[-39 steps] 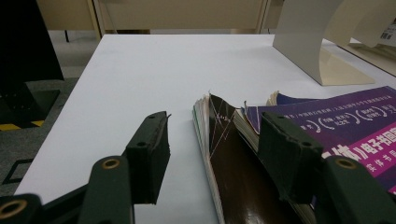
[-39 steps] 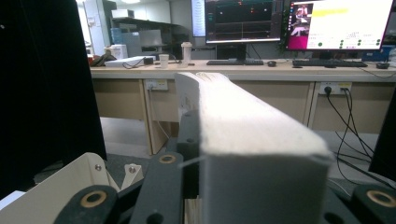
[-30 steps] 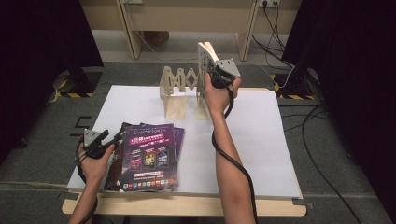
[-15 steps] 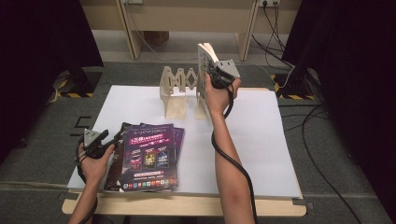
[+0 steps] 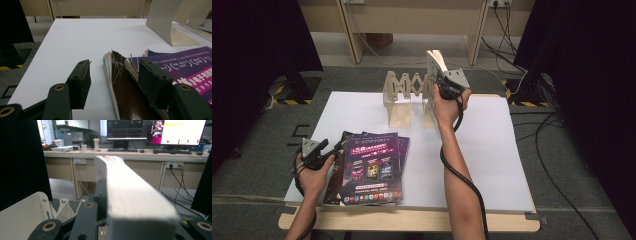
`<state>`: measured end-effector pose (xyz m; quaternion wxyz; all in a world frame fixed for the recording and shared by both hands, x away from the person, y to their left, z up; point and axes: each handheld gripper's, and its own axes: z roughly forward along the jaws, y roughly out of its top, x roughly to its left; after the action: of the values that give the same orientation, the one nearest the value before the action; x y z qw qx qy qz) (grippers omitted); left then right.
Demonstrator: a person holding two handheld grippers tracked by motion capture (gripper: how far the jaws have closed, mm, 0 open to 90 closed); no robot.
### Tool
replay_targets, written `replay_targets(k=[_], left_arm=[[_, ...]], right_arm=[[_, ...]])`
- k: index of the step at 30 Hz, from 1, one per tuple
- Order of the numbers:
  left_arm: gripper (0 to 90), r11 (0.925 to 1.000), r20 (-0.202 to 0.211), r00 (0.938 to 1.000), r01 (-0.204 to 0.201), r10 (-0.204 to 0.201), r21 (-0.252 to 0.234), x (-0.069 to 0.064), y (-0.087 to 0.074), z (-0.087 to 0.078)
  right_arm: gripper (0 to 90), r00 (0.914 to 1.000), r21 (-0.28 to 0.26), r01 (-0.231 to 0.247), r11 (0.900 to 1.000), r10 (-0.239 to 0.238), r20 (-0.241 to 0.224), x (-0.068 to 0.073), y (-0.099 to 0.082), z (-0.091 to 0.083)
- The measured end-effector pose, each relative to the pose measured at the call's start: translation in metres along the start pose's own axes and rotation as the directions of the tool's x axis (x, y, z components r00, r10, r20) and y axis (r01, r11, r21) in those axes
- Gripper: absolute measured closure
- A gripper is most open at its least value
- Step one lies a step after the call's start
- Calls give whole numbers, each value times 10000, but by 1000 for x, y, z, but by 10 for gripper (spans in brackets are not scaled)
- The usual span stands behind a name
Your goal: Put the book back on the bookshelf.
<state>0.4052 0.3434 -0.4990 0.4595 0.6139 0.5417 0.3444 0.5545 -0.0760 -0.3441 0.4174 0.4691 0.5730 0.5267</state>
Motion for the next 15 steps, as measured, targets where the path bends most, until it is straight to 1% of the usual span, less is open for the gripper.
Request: replay_targets(k=[1,2,4,7,8,10,11,13,14,15], left_arm=[[427,10000,1,10000,-14,14,1,0,0,0],[428,10000,0,10000,-27,27,6,0,0,0],[428,10000,-11,10000,-52,52,8,0,0,0],[428,10000,-18,10000,-71,71,21,-1,0,0],[428,10000,-17,10000,-84,84,25,-1,0,0],[428,10000,-12,10000,-90,90,32,-1,0,0],[428,10000,-14,10000,-74,74,26,-1,0,0],[428,10000,-7,10000,-80,80,29,-1,0,0],[428,10000,-5,10000,-81,81,31,-1,0,0],[428,10000,-9,10000,-86,86,29,-1,0,0]], right_arm=[[737,10000,132,-46,9999,47,-59,-1,-1,-1],[736,9999,110,-86,9999,87,-82,-2,-2,-2],[730,9999,230,-25,9997,27,-128,-3,-1,-4],[694,9998,342,75,9994,-69,-176,-3,2,-7],[684,9997,398,9,9992,0,-235,-3,3,-8],[662,9997,479,128,9988,-117,-231,-3,4,-8],[653,9996,540,60,9985,-44,-293,-3,4,-7],[637,9994,761,88,9971,-63,-331,-3,5,-6],[631,9994,756,51,9971,-26,-336,-3,5,-6],[626,9993,881,113,9960,-82,-358,-2,5,-5]])
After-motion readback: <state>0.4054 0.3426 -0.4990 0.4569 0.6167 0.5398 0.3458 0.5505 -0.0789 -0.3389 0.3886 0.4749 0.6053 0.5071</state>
